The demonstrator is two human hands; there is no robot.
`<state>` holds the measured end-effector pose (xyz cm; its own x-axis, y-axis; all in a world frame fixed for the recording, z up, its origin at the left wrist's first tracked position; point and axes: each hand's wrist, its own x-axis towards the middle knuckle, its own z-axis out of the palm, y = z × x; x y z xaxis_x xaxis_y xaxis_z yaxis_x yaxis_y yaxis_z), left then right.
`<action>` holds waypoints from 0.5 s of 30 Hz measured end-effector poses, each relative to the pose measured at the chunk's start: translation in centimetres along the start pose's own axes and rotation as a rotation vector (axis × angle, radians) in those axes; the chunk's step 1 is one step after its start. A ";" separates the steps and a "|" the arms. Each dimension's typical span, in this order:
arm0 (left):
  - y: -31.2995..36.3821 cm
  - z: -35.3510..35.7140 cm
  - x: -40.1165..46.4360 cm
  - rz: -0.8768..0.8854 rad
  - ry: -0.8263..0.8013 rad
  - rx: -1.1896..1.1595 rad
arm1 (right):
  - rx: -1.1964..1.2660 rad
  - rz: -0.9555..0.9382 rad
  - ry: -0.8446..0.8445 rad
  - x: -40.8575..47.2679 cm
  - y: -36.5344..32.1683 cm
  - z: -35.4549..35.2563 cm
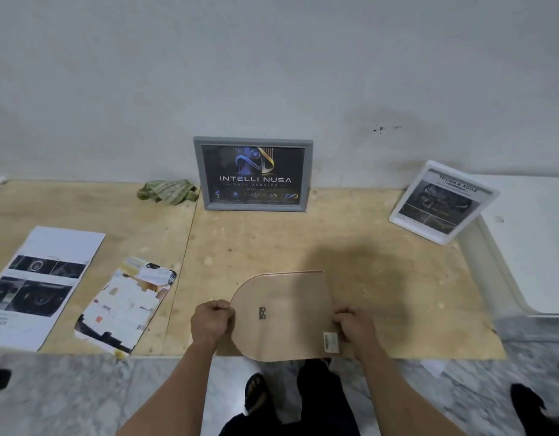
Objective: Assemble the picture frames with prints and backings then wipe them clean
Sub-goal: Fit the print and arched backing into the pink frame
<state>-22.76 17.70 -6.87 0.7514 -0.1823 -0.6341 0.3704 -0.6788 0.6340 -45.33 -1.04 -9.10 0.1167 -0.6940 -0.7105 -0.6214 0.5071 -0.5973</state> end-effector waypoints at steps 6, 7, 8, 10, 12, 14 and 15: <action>0.3 0.5 -0.3 0.048 0.027 0.147 | -0.029 -0.013 0.043 -0.1 -0.2 0.7; 0.3 0.5 -0.2 0.049 0.027 0.160 | -0.038 -0.020 0.053 0.1 -0.4 0.8; 0.3 0.6 -0.1 0.049 0.026 0.168 | -0.052 -0.031 0.062 0.2 -0.6 0.8; 0.2 0.6 0.0 0.046 0.034 0.174 | -0.066 -0.042 0.061 0.4 -0.8 1.0; 0.0 0.4 0.1 0.047 0.044 0.178 | -0.074 -0.046 0.049 0.4 -0.9 1.2; -0.2 0.2 0.2 0.045 0.045 0.179 | -0.080 -0.043 0.046 0.3 -0.9 1.3; -0.3 0.2 0.2 0.044 0.040 0.181 | -0.081 -0.041 0.046 0.2 -0.8 1.4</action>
<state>-22.80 17.69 -7.27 0.7874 -0.1885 -0.5869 0.2350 -0.7884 0.5686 -43.75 -0.92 -9.27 0.1092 -0.7370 -0.6670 -0.6776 0.4358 -0.5924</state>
